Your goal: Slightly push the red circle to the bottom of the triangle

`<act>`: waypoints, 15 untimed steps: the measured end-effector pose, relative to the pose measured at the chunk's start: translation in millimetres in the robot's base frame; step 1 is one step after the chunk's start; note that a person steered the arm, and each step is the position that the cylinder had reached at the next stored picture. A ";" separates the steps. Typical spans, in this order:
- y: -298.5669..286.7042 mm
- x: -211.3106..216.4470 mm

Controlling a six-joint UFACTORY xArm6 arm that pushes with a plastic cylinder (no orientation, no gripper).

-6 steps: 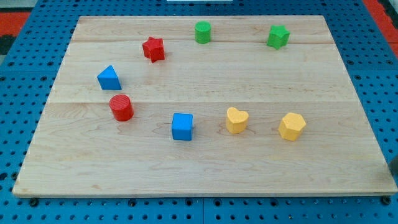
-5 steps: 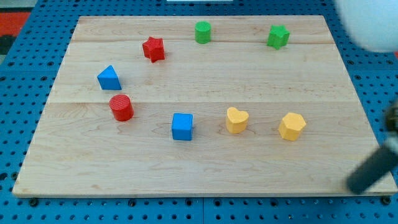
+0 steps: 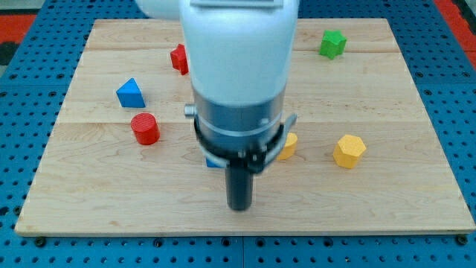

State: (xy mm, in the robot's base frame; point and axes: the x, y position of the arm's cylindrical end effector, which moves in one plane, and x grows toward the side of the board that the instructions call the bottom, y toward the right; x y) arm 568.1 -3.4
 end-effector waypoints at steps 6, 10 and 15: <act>-145.5 -67.5; -209.1 -128.7; -48.5 -154.3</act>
State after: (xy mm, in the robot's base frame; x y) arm 413.8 -51.9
